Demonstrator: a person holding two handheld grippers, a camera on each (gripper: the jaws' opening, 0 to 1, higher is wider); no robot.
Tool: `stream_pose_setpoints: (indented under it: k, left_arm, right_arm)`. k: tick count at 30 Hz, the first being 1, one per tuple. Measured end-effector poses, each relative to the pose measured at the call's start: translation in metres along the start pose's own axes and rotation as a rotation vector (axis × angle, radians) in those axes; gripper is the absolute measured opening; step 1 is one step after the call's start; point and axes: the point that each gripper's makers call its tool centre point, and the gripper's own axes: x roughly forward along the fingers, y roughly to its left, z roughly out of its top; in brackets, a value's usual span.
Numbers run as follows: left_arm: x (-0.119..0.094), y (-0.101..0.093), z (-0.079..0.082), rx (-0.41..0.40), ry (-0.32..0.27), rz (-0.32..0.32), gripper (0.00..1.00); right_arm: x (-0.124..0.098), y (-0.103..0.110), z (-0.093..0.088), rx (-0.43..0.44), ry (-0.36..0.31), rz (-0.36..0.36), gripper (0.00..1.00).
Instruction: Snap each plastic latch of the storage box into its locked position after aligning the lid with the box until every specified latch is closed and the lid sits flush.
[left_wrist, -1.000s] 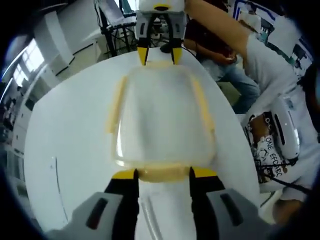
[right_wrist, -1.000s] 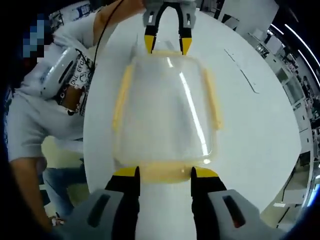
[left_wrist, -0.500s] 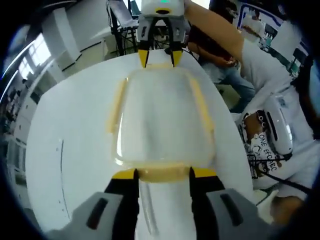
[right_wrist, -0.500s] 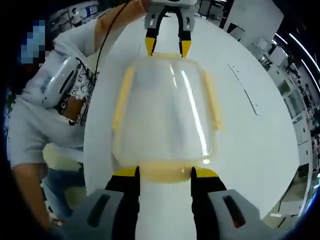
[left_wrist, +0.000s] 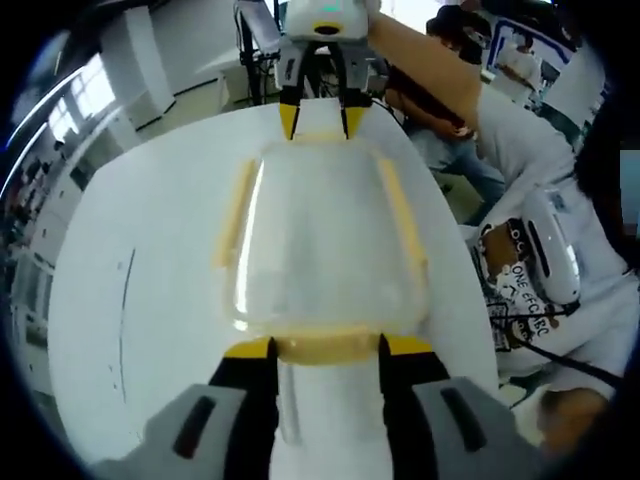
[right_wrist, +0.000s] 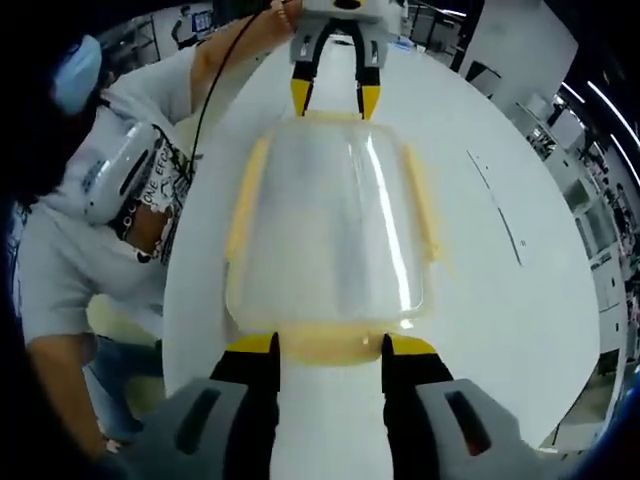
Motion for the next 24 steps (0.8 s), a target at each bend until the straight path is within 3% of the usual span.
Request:
stream_pose_setpoints:
  k: [24]
  left_arm:
    - [-0.033,-0.008,-0.066,-0.095,0.0,0.031,0.38]
  right_arm:
    - [0.035,-0.013,0.064,-0.071,-0.03,0.066,0.39]
